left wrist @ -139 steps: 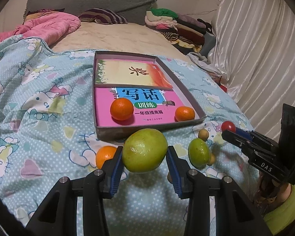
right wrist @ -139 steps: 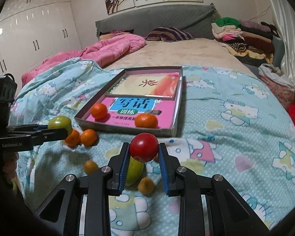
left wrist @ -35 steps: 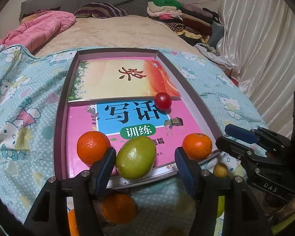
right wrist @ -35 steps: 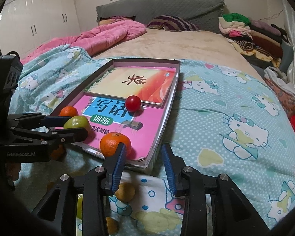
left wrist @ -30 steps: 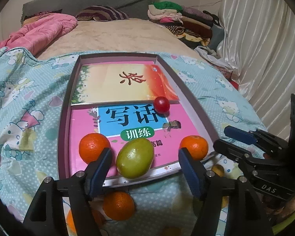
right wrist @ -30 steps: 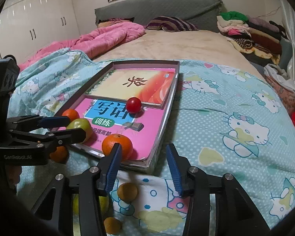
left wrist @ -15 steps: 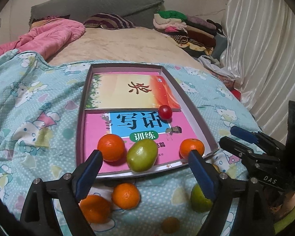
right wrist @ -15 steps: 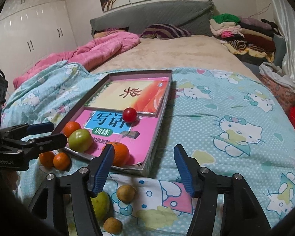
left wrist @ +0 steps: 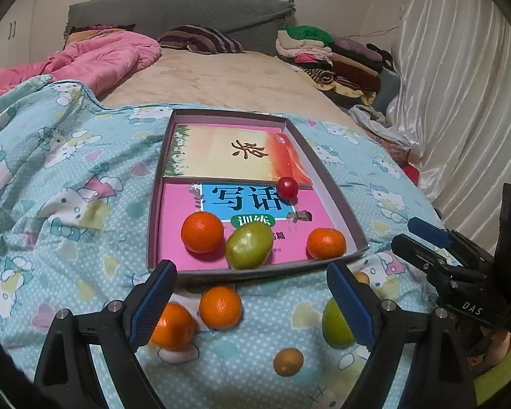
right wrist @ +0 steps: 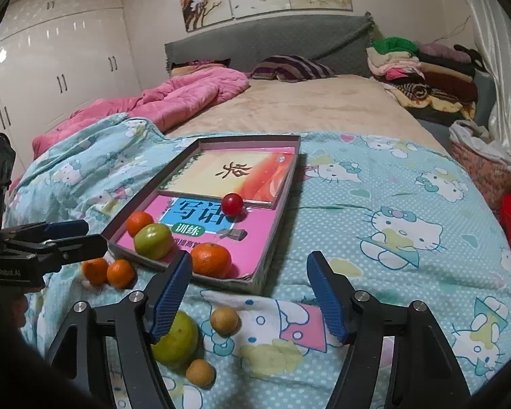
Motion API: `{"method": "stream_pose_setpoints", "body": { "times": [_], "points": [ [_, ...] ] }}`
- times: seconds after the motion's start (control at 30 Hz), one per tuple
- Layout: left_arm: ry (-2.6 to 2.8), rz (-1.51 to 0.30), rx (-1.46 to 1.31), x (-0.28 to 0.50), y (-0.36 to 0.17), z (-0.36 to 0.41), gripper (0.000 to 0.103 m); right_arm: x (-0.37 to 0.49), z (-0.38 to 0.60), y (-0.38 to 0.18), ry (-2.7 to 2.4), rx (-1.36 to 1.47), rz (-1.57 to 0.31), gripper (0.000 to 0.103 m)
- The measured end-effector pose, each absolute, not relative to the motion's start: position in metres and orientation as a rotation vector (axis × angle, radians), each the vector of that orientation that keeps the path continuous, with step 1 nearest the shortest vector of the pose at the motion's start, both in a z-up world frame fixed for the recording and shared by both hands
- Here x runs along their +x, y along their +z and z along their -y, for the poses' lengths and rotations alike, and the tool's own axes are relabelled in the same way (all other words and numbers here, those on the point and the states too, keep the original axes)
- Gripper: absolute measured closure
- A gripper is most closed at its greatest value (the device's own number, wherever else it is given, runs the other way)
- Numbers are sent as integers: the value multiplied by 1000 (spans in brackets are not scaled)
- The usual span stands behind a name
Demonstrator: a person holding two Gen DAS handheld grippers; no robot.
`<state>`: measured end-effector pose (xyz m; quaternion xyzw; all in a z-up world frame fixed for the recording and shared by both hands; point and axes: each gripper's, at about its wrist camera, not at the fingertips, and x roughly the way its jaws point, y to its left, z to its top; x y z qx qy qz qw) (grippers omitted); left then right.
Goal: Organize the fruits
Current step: 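Withdraw both open tools from the box toward the remaining fruit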
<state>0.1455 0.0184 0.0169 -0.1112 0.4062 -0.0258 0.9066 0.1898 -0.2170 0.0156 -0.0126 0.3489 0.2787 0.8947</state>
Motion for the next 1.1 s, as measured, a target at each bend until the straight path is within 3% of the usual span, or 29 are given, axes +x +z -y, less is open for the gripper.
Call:
{"method": "stream_pose_setpoints", "body": {
  "times": [1.1],
  "points": [
    [-58,-862,-191,107,7,-2,13,125,228,9,582,-90,-700,31]
  ]
}}
